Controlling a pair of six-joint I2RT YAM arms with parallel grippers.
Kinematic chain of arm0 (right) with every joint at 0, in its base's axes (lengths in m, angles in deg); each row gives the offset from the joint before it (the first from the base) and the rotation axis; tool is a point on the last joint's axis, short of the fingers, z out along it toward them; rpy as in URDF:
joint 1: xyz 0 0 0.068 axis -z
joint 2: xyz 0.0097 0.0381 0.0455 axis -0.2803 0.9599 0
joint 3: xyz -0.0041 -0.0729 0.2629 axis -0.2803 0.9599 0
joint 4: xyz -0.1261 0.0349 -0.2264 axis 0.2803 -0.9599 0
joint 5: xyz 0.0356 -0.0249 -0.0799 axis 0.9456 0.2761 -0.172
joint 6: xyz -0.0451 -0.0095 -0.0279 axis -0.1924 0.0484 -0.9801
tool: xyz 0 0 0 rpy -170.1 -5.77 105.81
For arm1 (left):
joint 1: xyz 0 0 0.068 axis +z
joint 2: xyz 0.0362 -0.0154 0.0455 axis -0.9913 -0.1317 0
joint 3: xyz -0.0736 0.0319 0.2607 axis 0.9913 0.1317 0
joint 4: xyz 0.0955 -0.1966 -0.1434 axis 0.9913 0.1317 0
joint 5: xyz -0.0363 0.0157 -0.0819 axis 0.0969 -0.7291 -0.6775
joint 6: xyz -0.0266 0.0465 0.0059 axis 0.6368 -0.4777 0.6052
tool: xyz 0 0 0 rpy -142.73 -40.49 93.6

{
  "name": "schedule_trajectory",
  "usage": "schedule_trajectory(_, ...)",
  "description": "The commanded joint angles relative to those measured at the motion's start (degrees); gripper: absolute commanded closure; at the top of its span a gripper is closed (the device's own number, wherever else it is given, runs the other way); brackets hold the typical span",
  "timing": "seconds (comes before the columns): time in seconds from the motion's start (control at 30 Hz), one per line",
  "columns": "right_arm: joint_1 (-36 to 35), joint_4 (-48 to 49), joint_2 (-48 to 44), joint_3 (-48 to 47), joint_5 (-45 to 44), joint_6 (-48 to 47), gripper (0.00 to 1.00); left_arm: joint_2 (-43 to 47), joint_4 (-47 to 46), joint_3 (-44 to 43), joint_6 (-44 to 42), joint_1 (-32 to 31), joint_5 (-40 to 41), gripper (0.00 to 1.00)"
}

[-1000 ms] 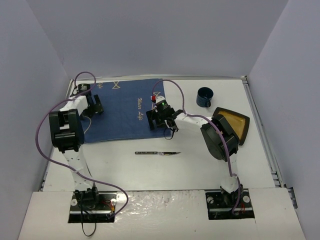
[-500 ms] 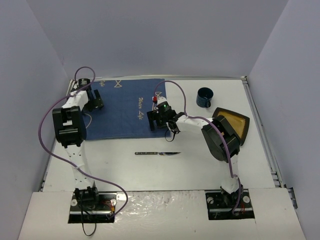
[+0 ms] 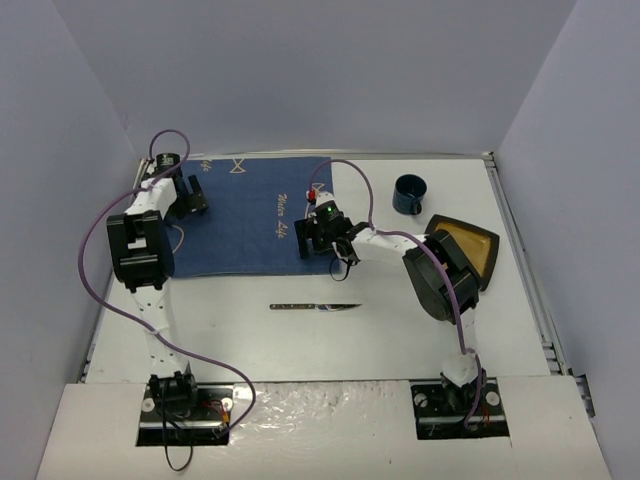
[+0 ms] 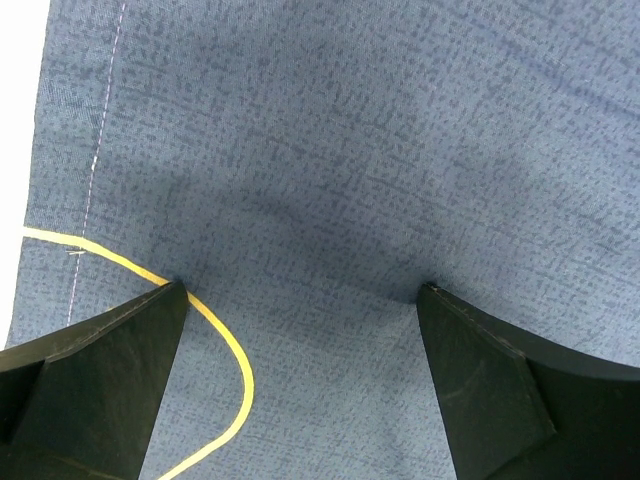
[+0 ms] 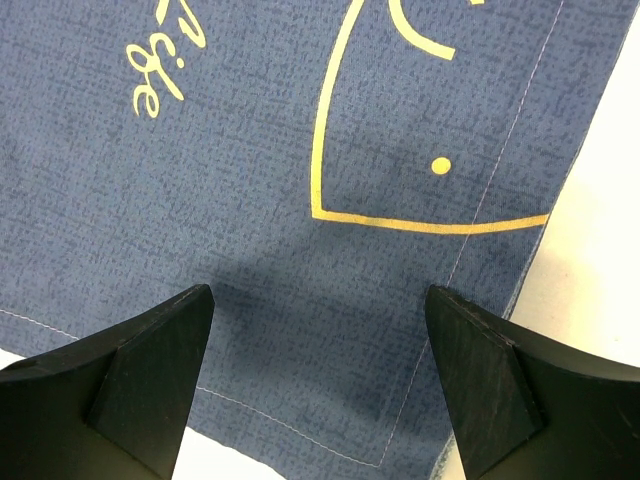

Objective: Set the dinner table for one person

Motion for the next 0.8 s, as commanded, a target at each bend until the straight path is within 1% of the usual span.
schedule_trajectory(0.0,0.07,-3.41,1.66,-1.95,1.05,1.3,0.17,0.54,0.82,1.55,-0.27,1.82,0.74,0.03)
schedule_trajectory(0.1,0.07,-3.5,1.01,-2.46,0.69,0.87,0.17,0.85,0.66,1.33,-0.2,2.21,0.17,0.03)
schedule_trajectory(0.23,0.25,-4.76,-2.64,-3.71,-0.09,-0.45,0.17,4.18,-0.09,1.63,0.16,2.28,-1.01,0.03)
schedule_trajectory(0.47,2.25,-5.62,-17.14,-4.26,-1.15,0.11,0.15,14.48,0.28,-1.79,-1.21,2.25,-1.89,0.03)
schedule_trajectory(0.57,4.58,-5.64,-23.74,-1.17,-3.16,1.87,0.14,19.54,0.26,-2.05,-0.88,1.83,-4.54,0.03)
schedule_trajectory(0.63,7.06,-5.63,-29.69,3.42,-3.59,4.31,0.13,24.18,0.5,-1.56,-0.43,1.18,-5.97,0.03)
schedule_trajectory(0.73,12.81,-5.58,-37.19,9.11,-3.41,6.67,0.09,30.63,0.76,1.09,-0.29,-1.33,-7.41,0.03)
schedule_trajectory(0.77,15.71,-5.67,-39.34,12.25,-2.75,7.7,0.08,32.48,0.72,2.2,-0.64,-2.29,-7.6,0.03)
